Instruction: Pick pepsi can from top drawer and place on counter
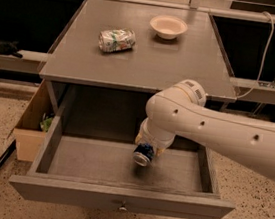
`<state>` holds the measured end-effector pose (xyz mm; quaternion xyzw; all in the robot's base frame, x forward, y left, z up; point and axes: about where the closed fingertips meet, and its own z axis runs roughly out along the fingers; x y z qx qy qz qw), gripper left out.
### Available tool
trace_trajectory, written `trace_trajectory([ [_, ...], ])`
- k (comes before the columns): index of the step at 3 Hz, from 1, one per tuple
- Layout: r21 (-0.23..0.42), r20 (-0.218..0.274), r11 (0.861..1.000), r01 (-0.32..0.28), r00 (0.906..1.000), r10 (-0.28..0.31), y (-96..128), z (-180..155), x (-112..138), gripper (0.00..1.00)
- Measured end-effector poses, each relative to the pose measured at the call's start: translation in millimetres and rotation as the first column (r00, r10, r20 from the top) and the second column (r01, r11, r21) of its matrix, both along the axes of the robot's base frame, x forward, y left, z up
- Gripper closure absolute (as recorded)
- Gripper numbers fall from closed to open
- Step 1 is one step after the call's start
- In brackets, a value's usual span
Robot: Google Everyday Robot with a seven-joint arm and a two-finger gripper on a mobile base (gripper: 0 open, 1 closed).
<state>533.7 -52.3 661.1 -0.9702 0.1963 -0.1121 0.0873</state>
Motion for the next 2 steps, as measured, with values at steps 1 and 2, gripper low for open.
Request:
trace_trajectory([
  [1, 0.013, 0.075, 0.998, 0.058, 0.9954, -0.059, -27.9, 31.1, -14.7, 1.00],
  [2, 0.009, 0.087, 0.997, 0.072, 0.9935, -0.073, -33.8, 36.8, -15.2, 1.00],
])
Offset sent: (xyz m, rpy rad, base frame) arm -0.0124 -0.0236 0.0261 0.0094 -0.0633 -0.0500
